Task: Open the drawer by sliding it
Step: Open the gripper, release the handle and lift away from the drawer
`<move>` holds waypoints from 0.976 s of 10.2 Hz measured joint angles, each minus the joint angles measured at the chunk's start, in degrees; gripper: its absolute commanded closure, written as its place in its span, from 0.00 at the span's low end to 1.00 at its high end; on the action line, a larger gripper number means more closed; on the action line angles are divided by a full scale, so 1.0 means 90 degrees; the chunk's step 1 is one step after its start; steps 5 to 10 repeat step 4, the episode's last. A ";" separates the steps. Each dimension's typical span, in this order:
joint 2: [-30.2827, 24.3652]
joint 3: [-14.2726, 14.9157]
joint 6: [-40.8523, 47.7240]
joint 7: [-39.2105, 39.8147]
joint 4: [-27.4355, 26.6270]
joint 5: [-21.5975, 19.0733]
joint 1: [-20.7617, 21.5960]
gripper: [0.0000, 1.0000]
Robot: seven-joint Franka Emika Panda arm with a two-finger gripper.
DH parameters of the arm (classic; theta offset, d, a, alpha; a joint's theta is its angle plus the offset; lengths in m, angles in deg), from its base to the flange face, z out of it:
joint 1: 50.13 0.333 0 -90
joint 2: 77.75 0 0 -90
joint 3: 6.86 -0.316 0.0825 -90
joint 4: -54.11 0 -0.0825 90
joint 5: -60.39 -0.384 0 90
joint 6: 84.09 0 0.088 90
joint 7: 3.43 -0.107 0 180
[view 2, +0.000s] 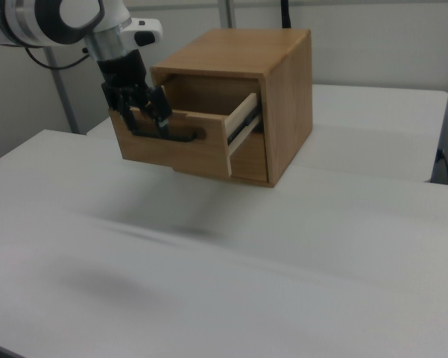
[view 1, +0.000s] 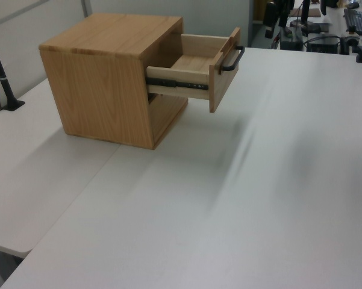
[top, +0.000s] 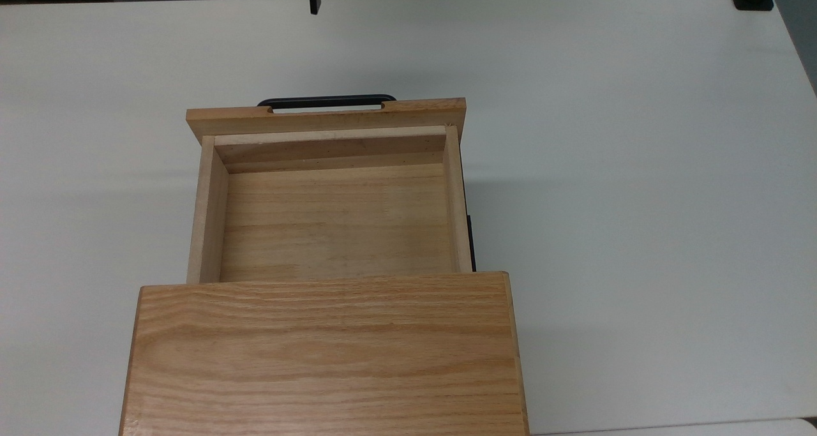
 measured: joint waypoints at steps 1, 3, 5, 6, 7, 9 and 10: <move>0.0000 0.0025 0.0000 0.0519 -0.0005 0.0084 -0.0003 0.00; 0.0000 0.0100 0.0000 0.0976 -0.0008 0.0100 -0.0027 0.00; 0.0000 0.0128 0.0000 0.1026 -0.0008 0.0100 -0.0045 0.00; 0.0000 0.0128 0.0000 0.1026 -0.0008 0.0100 -0.0045 0.00; 0.0000 0.0128 0.0000 0.1026 -0.0008 0.0100 -0.0045 0.00; 0.0000 0.0128 0.0000 0.1026 -0.0008 0.0100 -0.0045 0.00; 0.0000 0.0128 0.0000 0.1026 -0.0008 0.0100 -0.0045 0.00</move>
